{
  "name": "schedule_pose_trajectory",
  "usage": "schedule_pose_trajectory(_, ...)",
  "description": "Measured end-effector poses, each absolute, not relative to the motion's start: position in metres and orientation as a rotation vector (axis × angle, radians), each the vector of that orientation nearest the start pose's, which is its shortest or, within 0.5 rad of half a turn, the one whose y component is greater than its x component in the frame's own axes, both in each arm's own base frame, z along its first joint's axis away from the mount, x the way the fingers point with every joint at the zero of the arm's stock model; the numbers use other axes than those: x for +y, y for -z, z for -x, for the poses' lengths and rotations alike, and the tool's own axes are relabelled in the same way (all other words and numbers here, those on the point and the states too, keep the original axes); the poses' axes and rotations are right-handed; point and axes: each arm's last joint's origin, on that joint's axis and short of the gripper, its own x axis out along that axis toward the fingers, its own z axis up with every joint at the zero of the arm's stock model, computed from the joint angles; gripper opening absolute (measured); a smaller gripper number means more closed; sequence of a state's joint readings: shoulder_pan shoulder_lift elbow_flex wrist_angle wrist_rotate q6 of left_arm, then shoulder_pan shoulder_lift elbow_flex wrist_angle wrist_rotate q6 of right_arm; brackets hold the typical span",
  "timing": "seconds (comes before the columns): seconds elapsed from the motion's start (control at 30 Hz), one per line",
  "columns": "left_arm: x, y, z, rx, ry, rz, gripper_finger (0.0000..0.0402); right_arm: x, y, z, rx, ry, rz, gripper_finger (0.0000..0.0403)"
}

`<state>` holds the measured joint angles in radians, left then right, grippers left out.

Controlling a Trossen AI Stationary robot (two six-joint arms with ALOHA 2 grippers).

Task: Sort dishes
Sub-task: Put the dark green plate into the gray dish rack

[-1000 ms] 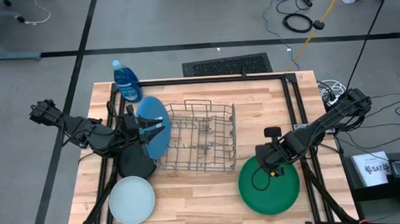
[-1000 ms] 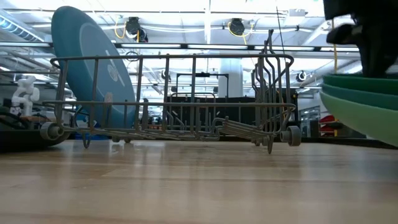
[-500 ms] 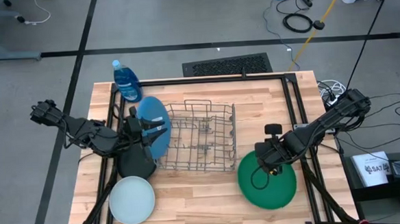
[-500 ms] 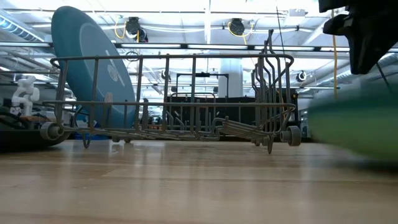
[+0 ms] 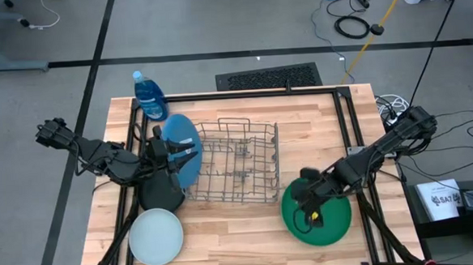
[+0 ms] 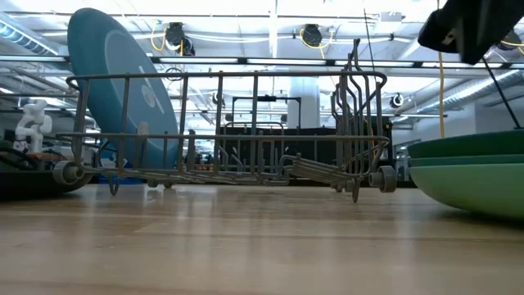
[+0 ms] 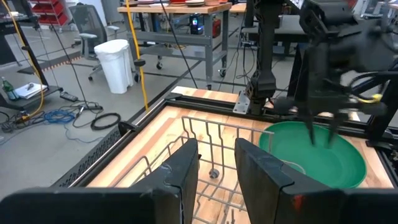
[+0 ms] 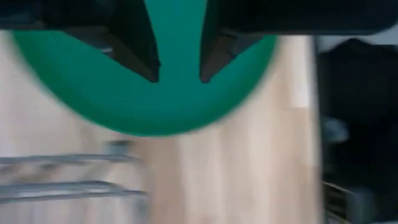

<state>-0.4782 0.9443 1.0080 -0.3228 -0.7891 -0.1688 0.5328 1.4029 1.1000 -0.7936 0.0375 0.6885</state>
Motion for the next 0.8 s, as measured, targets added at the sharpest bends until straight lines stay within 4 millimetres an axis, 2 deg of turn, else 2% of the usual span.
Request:
schedule_pose_trajectory(0.1,-0.07,-0.37,-0.179,0.182,-0.325,0.013,0.0107,0.152,-0.248,-0.243,1.185,-0.085,-0.355,0.0149)
schedule_pose_trajectory(0.2,-0.07,-0.37,-0.179,0.183,-0.325,0.012,0.0107,0.165,-0.231,-0.249,1.239,-0.072,-0.386,0.0166)
schedule_pose_trajectory(0.5,-0.07,-0.37,-0.179,0.181,-0.326,0.019,0.0107,0.195,-0.203,-0.256,1.297,-0.108,-0.478,0.0163)
schedule_pose_trajectory(0.8,-0.07,-0.371,-0.179,0.18,-0.326,0.02,0.0107,0.206,-0.182,-0.256,1.357,-0.058,-0.475,0.0164)
